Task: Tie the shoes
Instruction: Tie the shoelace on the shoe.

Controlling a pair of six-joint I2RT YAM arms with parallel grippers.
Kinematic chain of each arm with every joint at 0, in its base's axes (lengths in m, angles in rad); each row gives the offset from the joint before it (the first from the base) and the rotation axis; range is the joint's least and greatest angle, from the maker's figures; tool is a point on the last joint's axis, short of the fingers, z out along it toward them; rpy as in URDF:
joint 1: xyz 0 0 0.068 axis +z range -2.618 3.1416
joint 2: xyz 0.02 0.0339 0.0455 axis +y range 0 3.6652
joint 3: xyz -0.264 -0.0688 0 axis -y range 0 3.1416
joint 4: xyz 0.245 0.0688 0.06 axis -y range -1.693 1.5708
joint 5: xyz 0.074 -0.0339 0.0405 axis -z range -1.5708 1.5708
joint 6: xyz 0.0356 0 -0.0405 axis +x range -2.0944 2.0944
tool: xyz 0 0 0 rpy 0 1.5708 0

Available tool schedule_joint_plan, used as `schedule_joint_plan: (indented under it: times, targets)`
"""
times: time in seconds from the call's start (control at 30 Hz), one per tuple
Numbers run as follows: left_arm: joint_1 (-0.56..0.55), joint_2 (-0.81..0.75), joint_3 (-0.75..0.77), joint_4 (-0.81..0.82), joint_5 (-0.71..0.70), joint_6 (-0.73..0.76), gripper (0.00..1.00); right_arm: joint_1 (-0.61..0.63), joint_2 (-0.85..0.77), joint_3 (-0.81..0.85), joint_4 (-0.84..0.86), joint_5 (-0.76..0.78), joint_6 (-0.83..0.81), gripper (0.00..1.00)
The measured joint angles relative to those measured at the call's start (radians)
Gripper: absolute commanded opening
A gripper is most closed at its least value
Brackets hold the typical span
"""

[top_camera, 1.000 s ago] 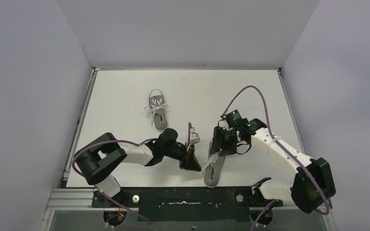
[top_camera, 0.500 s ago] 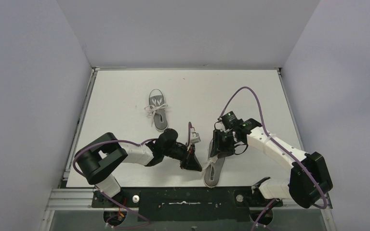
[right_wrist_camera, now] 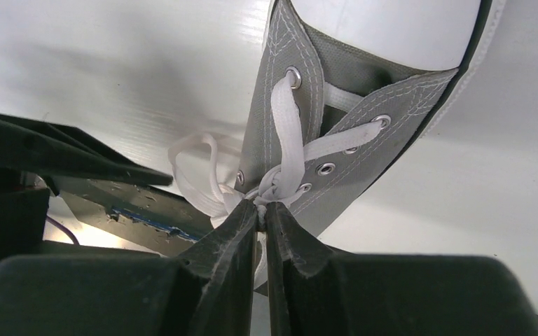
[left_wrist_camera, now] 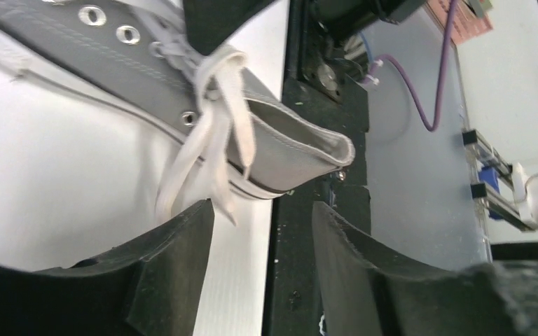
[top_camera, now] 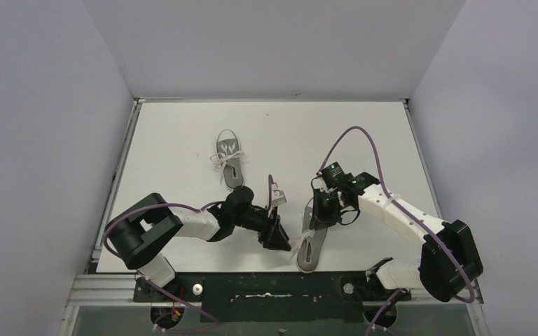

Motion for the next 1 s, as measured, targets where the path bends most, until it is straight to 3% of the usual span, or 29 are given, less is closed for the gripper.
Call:
schedule_joint_plan:
  times: [0.27, 0.6, 0.77, 0.9, 1.0]
  targets:
    - [0.046, -0.059, 0.030, -0.141, -0.078, 0.124, 0.58, 0.000, -0.003, 0.000, 0.001, -0.001, 0.000, 0.13]
    - [0.043, 0.142, 0.137, -0.151, -0.060, 0.196, 0.59, 0.000, -0.005, 0.000, 0.000, -0.005, 0.000, 0.15]
    - [0.029, 0.204, 0.175, -0.114, -0.043, 0.195, 0.49, 0.000, -0.019, 0.000, 0.000, -0.006, 0.000, 0.14]
    - [0.015, 0.245, 0.201, -0.067, -0.024, 0.179, 0.19, 0.000, -0.020, 0.000, 0.001, -0.011, 0.000, 0.10]
    - [0.010, 0.272, 0.205, -0.028, -0.003, 0.160, 0.09, -0.001, -0.020, 0.000, 0.000, -0.011, 0.002, 0.05]
